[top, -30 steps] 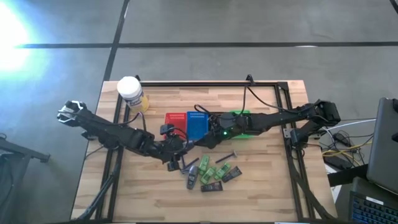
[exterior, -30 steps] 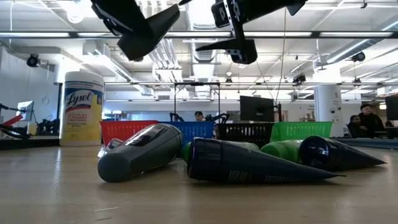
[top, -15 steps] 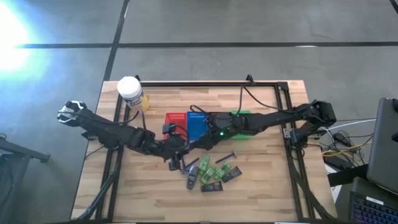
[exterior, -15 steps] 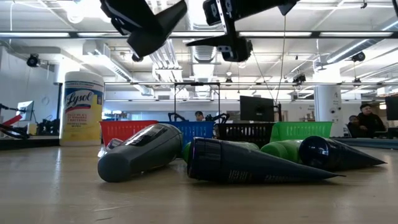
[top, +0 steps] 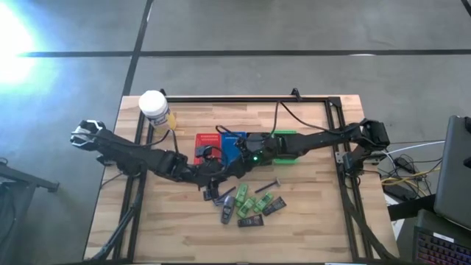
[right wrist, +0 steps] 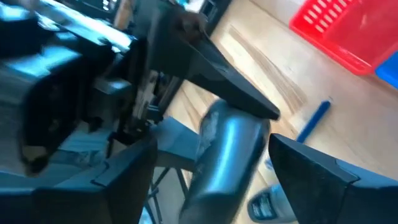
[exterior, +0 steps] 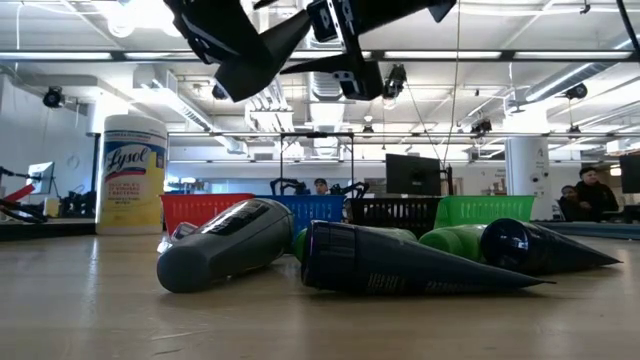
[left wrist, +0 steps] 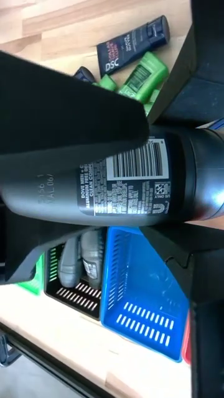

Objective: Pick & Place Travel size toiletries
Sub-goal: Put the gray deodorant into the black bin

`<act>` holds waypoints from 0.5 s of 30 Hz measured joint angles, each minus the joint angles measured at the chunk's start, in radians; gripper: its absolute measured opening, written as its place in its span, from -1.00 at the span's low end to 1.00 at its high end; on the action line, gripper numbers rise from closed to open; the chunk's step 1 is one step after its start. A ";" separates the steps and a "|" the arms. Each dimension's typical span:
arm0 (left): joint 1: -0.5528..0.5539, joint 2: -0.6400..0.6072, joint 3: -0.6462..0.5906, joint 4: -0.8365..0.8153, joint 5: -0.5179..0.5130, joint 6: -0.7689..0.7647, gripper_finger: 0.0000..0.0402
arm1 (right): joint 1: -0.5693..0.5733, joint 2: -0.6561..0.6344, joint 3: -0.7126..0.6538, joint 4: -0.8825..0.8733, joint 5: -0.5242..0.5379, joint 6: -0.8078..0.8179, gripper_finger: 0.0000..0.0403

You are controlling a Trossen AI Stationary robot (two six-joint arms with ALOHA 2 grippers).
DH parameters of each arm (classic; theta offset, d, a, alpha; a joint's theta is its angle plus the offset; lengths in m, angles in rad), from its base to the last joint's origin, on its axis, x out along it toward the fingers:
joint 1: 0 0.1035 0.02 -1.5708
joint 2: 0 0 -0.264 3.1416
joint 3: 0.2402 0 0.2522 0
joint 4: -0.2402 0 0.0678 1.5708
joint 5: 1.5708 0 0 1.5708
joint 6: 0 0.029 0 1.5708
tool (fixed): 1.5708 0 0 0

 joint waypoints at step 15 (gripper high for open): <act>-0.005 0.004 0.003 0.017 -0.016 0.005 0.04 | -0.002 0.003 -0.005 -0.051 0.000 0.022 0.22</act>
